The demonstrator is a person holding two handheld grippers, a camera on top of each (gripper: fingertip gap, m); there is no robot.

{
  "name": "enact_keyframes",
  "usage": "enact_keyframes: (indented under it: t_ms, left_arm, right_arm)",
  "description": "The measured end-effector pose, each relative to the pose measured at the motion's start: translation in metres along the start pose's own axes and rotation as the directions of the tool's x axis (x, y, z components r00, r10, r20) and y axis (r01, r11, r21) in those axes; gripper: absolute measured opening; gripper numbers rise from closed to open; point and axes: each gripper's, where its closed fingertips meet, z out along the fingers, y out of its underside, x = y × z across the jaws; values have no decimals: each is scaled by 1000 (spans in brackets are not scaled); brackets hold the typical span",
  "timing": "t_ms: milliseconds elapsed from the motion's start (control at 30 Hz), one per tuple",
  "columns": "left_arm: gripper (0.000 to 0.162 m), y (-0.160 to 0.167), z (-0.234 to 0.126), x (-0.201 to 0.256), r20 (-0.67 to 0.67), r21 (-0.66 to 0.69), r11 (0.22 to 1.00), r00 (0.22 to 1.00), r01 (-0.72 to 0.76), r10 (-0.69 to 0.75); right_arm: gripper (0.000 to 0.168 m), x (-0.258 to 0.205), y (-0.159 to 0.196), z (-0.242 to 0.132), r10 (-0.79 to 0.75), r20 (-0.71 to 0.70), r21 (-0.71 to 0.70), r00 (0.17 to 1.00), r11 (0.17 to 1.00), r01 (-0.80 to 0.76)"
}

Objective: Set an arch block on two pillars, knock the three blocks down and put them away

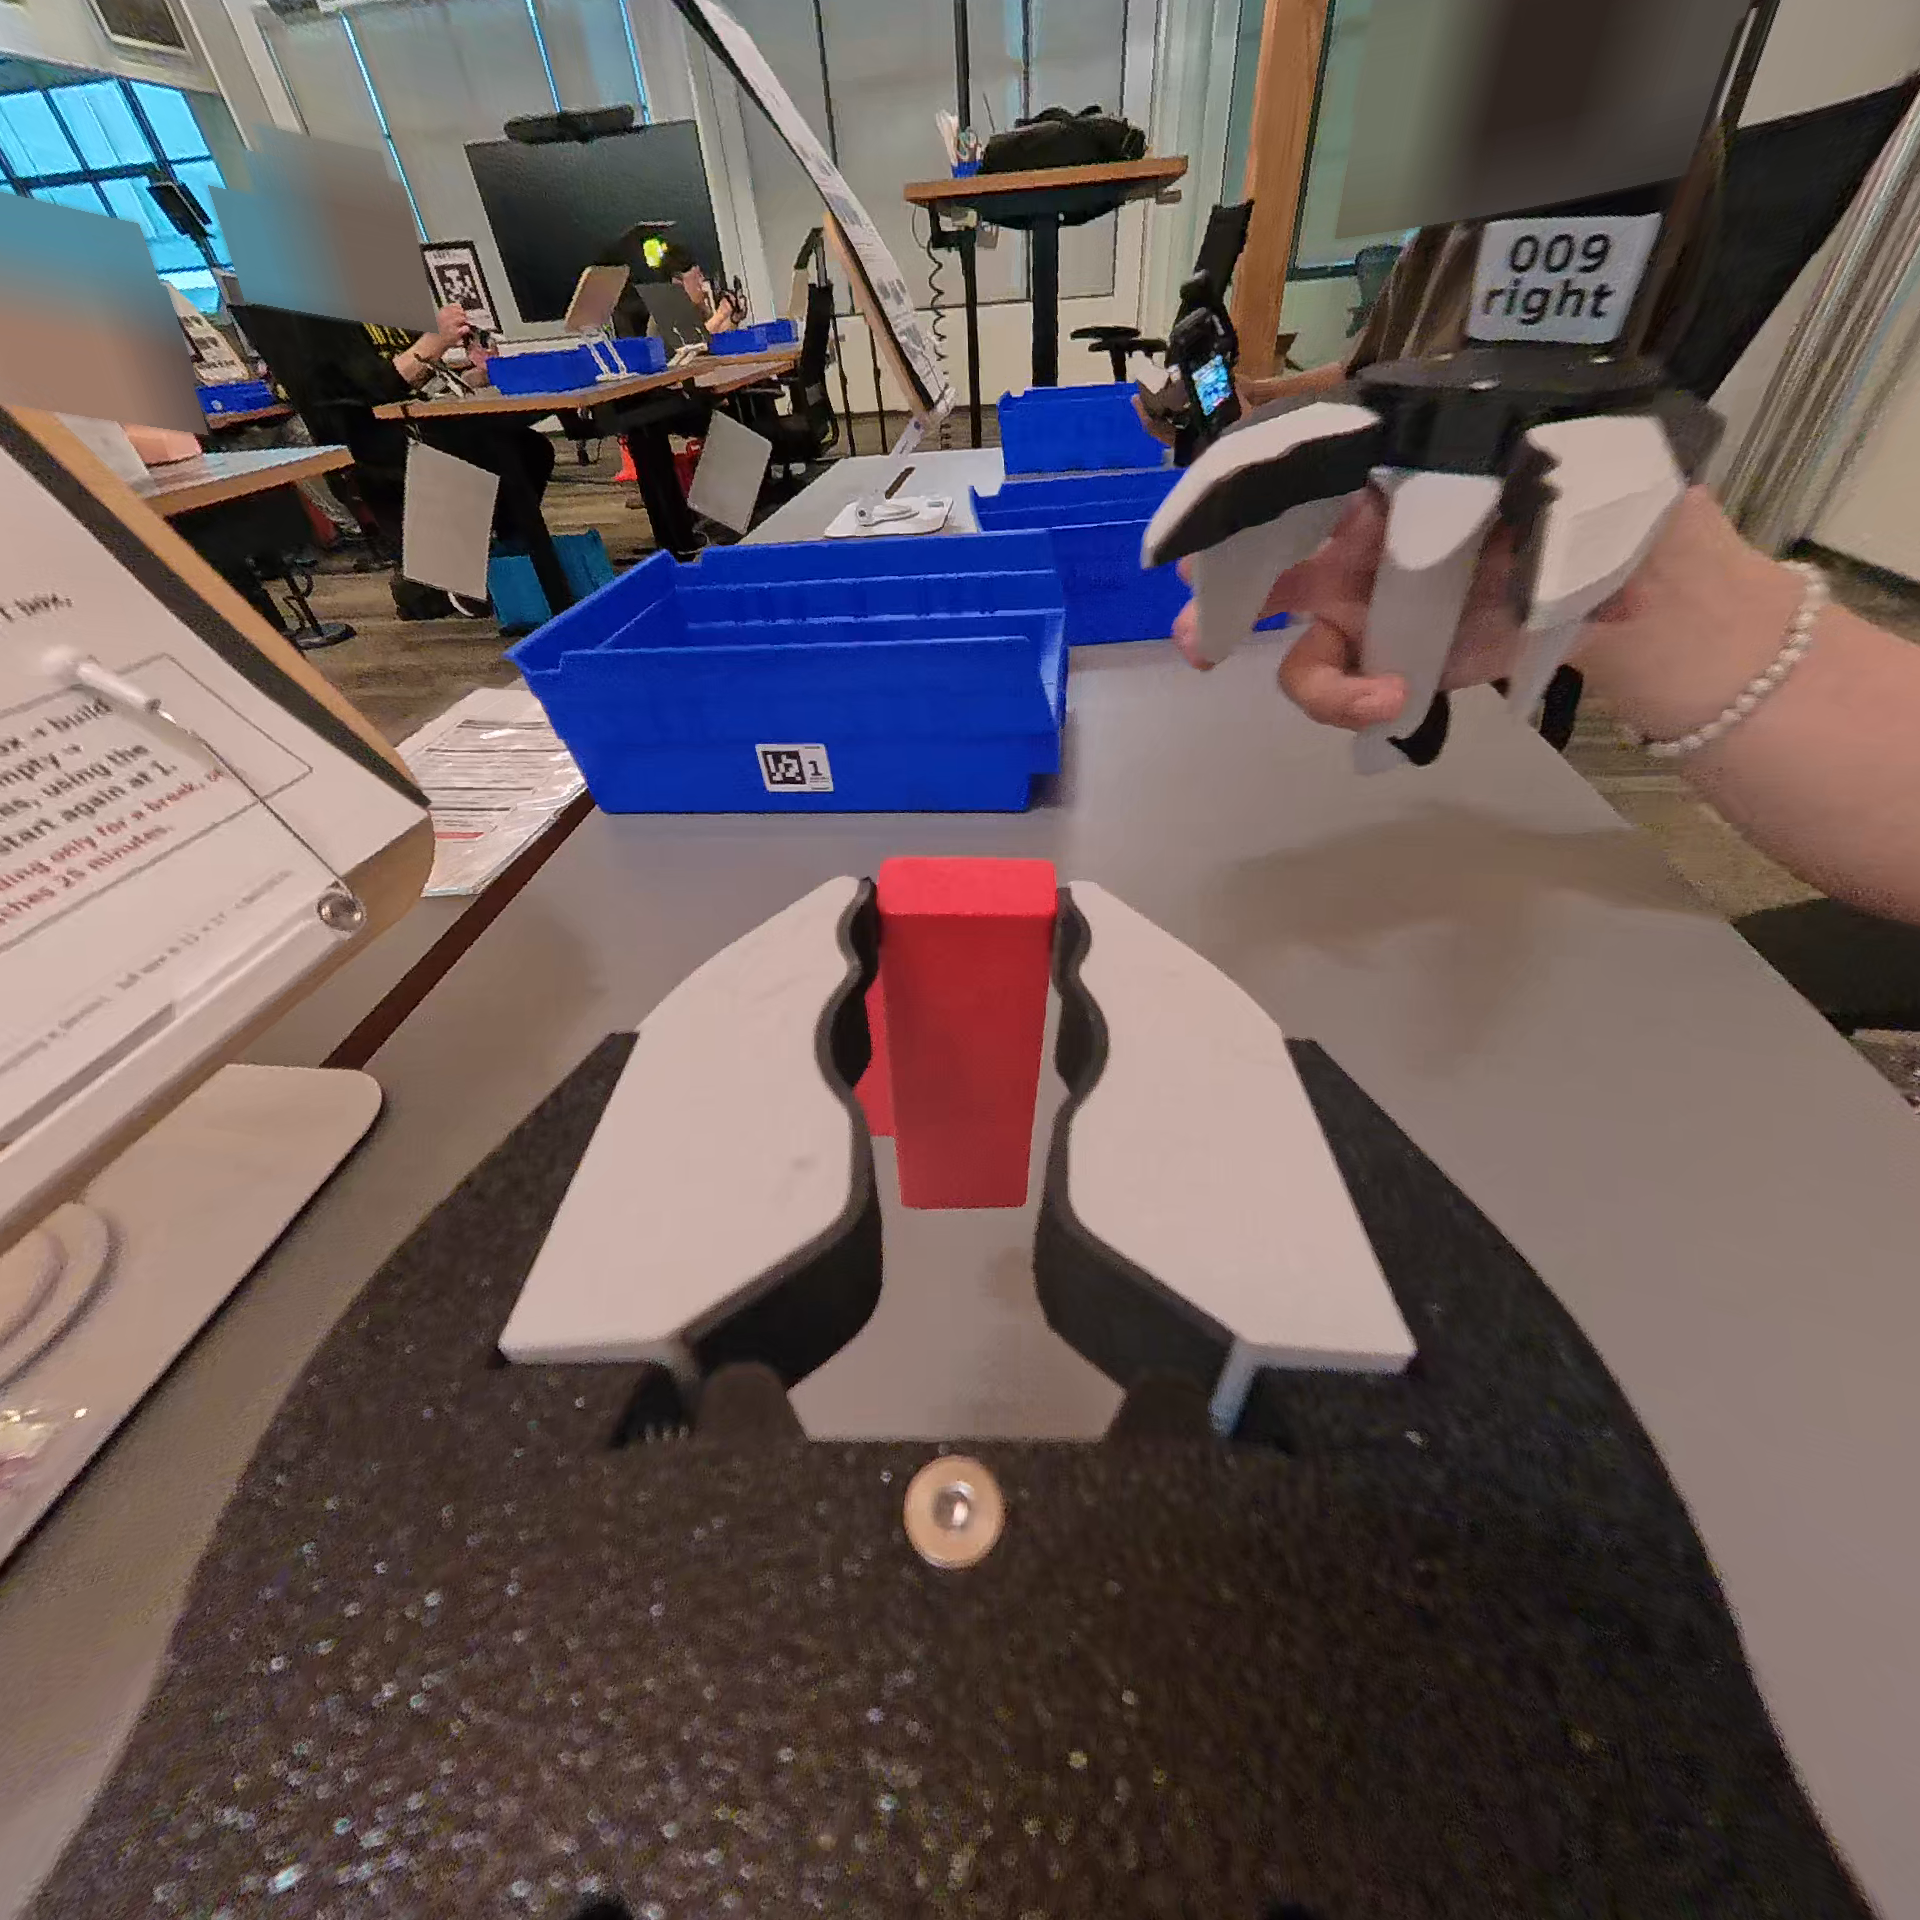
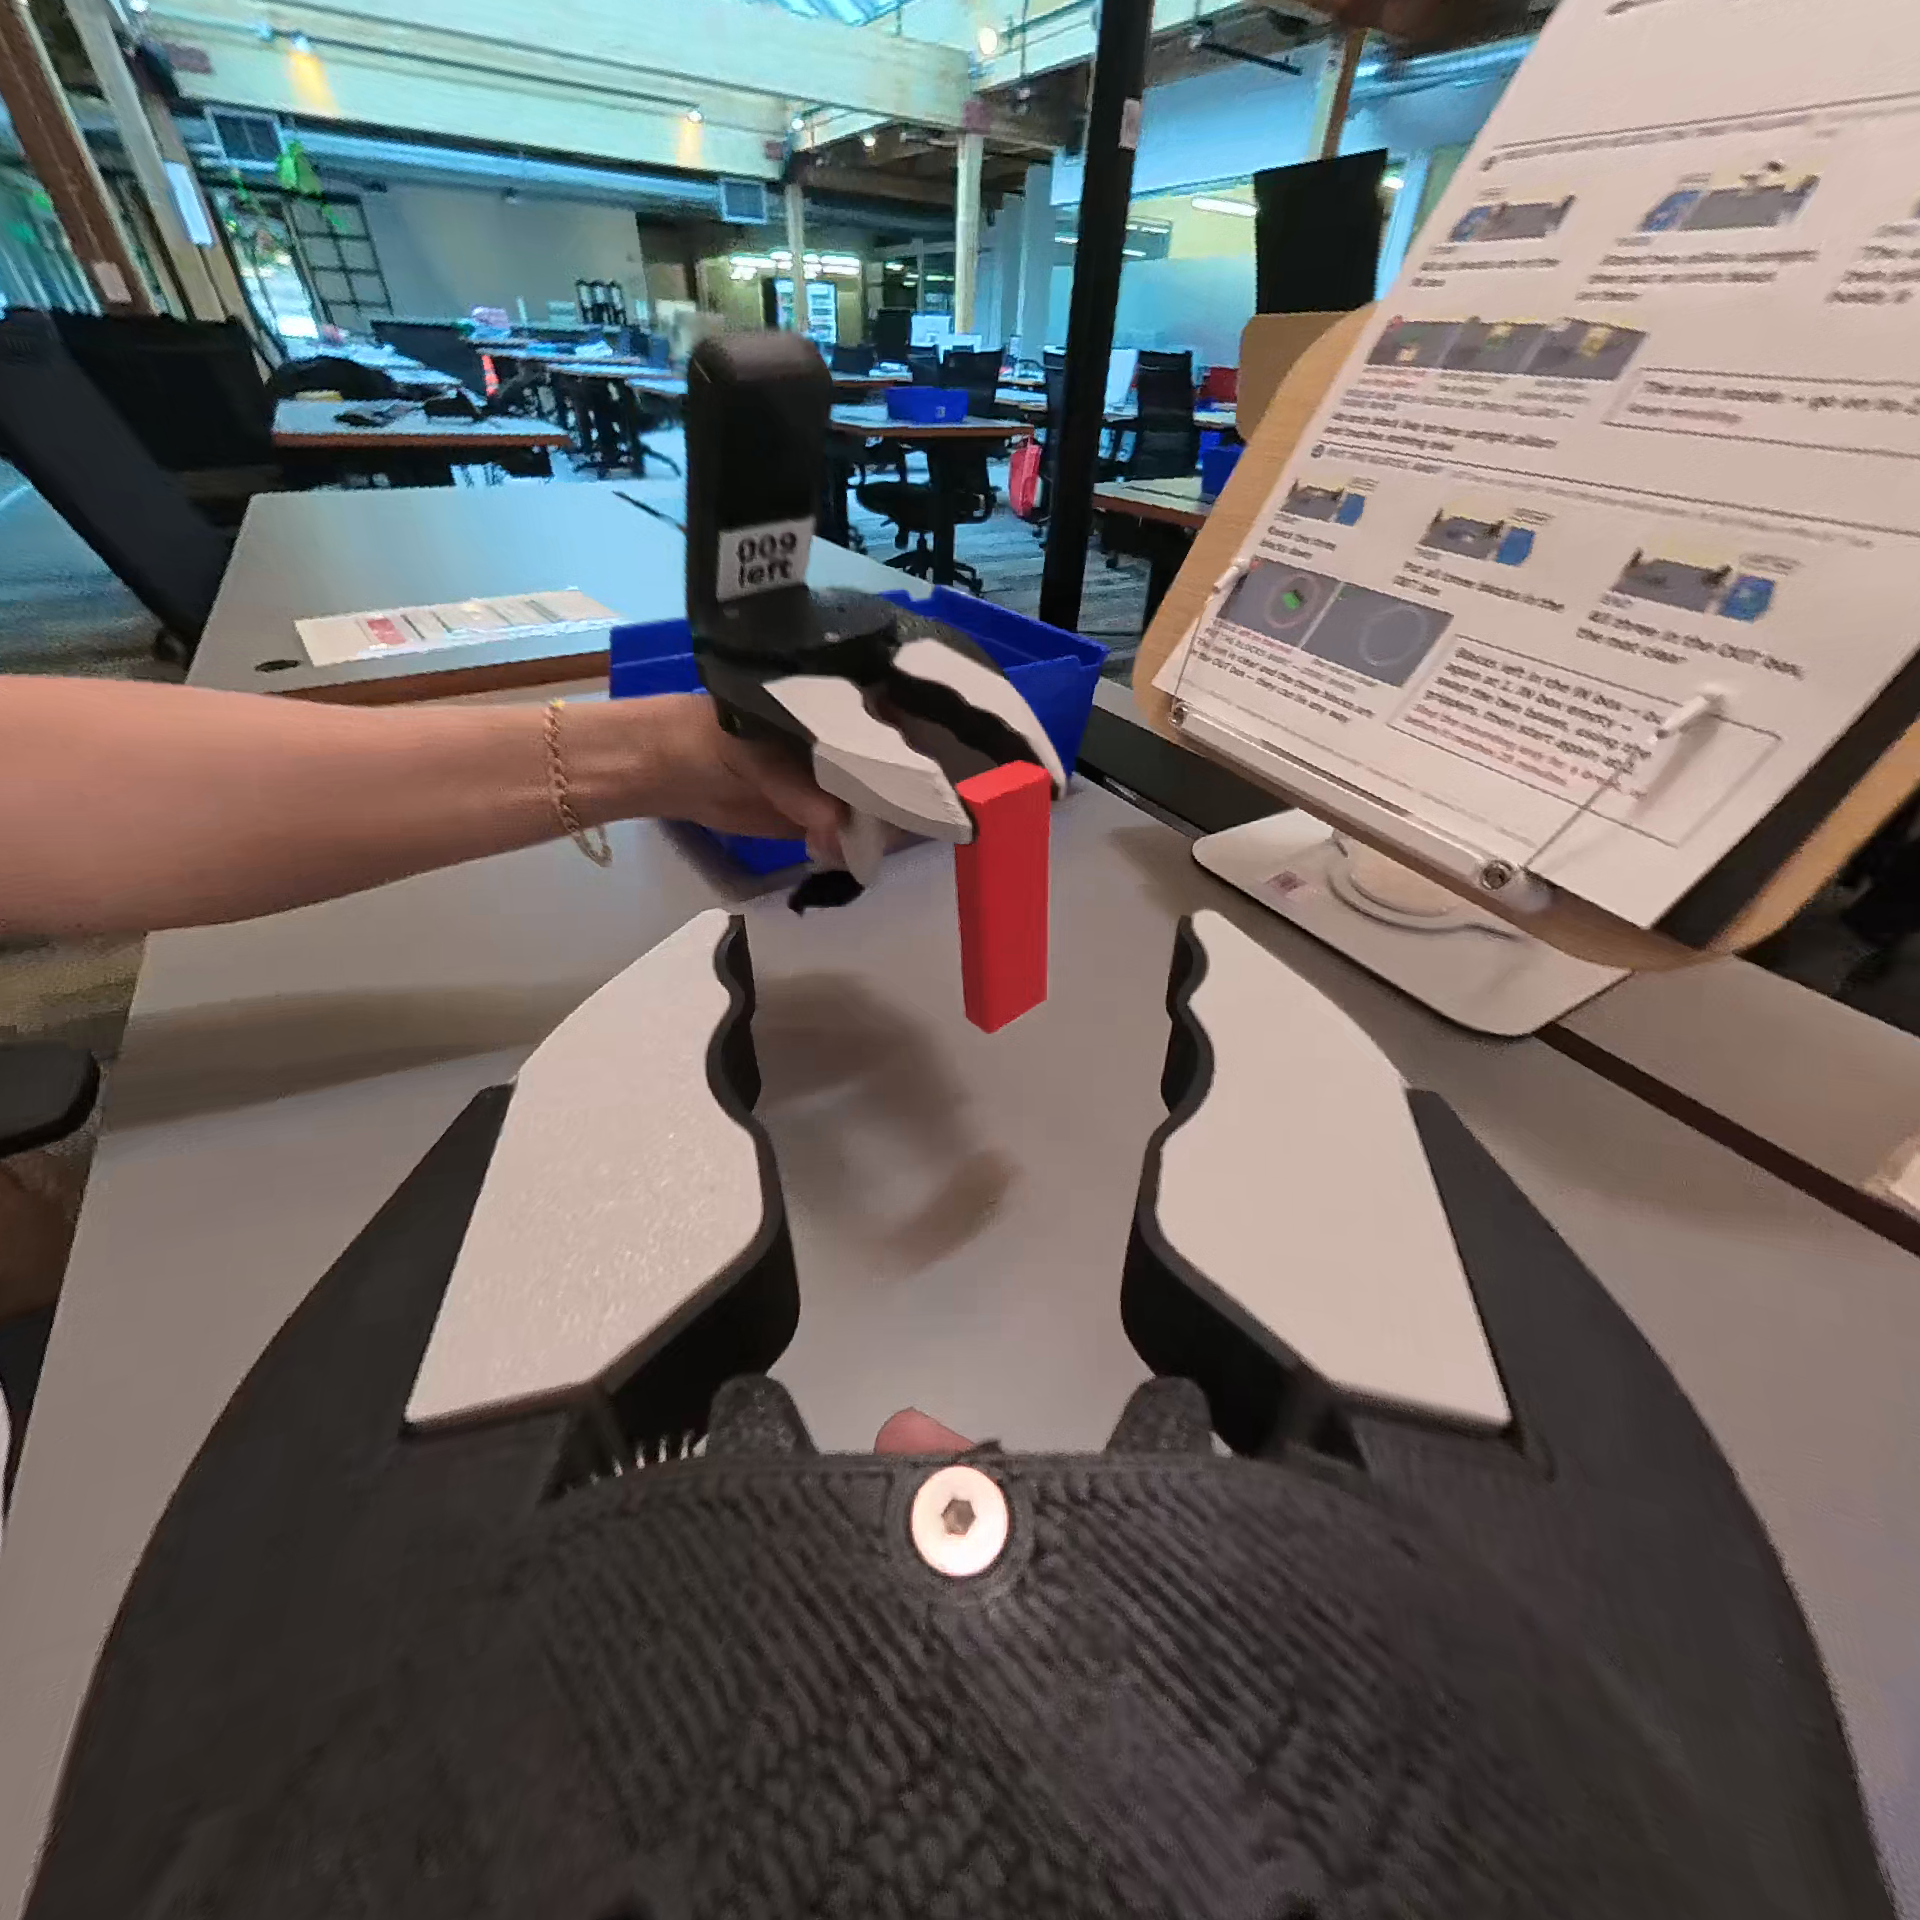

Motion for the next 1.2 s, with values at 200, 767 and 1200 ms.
enact_keyframes:
  t_ms: [200,767,1200]
  left_arm:
    - [32,39,27,-25,7,-54,998,999,40,-39]
    - [32,68,45,-33,-100,-80,996,994,32,-40]
    - [32,71,48,-33,-126,-85,996,991,26,-37]
  right_arm:
    - [76,11,17,-19,10,-56,-34,998,999,-12]
    - [75,17,31,-20,0,-56,-76,998,997,-4]
    - [75,21,39,-15,13,-56,-95,998,995,-18]
